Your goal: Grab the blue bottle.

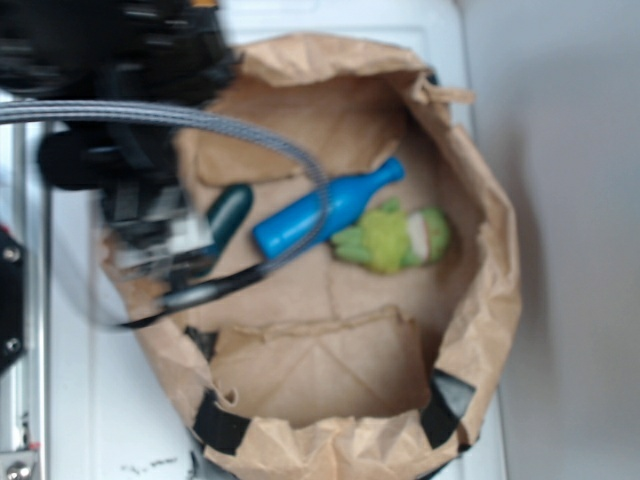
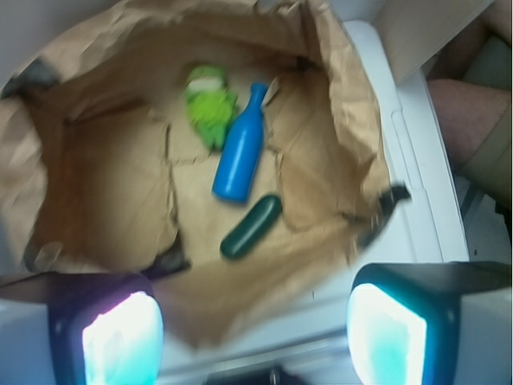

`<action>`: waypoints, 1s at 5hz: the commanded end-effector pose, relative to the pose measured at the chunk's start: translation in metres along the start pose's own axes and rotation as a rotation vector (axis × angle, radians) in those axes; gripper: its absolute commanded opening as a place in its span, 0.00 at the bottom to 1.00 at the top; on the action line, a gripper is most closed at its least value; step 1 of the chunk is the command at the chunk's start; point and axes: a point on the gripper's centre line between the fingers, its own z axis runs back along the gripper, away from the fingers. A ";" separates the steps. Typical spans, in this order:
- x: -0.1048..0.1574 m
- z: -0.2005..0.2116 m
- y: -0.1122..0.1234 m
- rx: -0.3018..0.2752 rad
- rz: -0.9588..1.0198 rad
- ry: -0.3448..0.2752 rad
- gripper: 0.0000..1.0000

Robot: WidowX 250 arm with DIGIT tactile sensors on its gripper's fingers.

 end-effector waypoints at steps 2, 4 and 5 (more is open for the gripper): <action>0.030 -0.041 -0.007 -0.101 -0.203 -0.126 1.00; 0.037 -0.092 -0.020 -0.023 -0.194 -0.059 1.00; 0.043 -0.117 -0.038 0.022 -0.186 -0.018 1.00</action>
